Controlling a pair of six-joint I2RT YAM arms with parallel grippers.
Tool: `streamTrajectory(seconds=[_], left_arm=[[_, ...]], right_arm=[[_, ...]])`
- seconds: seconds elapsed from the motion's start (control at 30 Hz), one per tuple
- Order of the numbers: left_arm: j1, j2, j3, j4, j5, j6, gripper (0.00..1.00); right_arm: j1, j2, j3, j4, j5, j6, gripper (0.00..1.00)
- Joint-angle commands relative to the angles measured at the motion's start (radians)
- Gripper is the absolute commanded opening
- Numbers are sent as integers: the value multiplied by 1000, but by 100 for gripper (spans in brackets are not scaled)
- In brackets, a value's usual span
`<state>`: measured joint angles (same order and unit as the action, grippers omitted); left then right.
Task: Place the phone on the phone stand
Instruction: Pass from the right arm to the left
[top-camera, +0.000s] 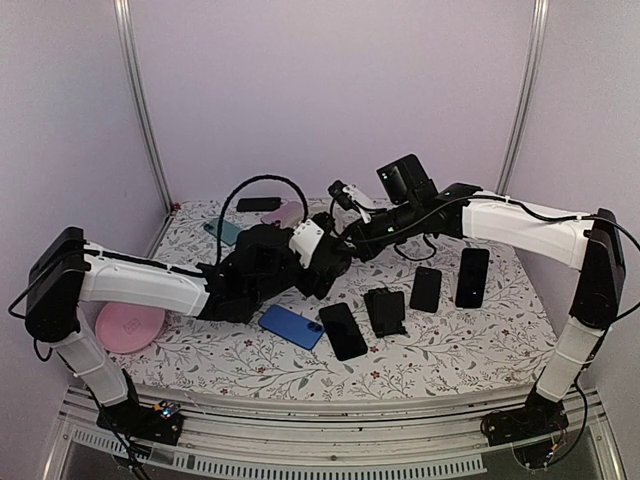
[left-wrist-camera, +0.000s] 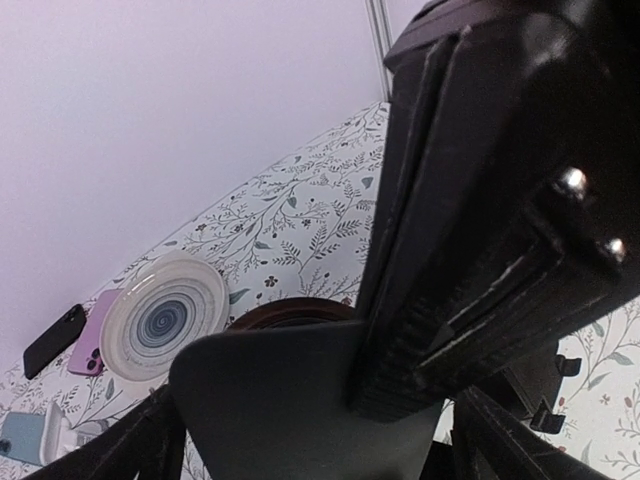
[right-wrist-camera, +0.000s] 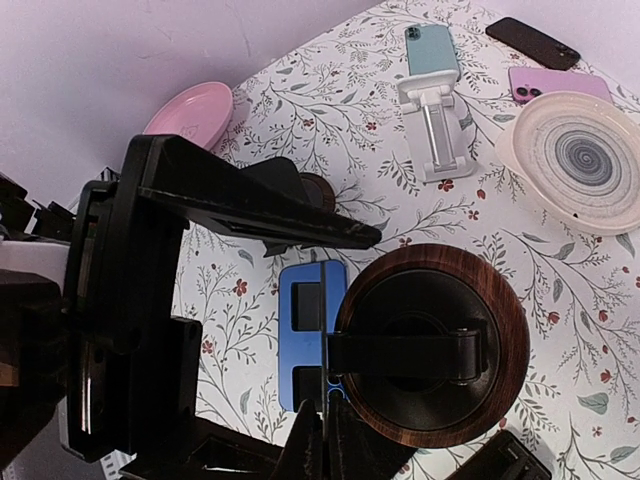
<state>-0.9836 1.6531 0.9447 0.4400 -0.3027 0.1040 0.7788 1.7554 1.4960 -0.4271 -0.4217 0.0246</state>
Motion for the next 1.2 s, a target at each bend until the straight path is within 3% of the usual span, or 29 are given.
streamTrajectory(seconds=[0.0, 0.3, 0.5, 0.6, 0.97, 1.17], left_arm=[[-10, 34, 48, -30, -20, -12, 89], [-10, 56, 60, -35, -36, -13, 71], [-9, 59, 62, -37, -41, -18, 50], [-10, 57, 56, -36, -43, -21, 45], [-10, 46, 40, -25, -54, -30, 39], [-10, 51, 37, -23, -55, -35, 32]], right_arm=[[8, -38, 45, 29, -17, 37, 2], [10, -39, 47, 25, -25, 45, 3], [10, -37, 47, 24, -18, 48, 3], [10, -37, 46, 22, -14, 50, 3], [10, -40, 32, 29, -5, 59, 4], [10, -49, 25, 31, 8, 62, 12]])
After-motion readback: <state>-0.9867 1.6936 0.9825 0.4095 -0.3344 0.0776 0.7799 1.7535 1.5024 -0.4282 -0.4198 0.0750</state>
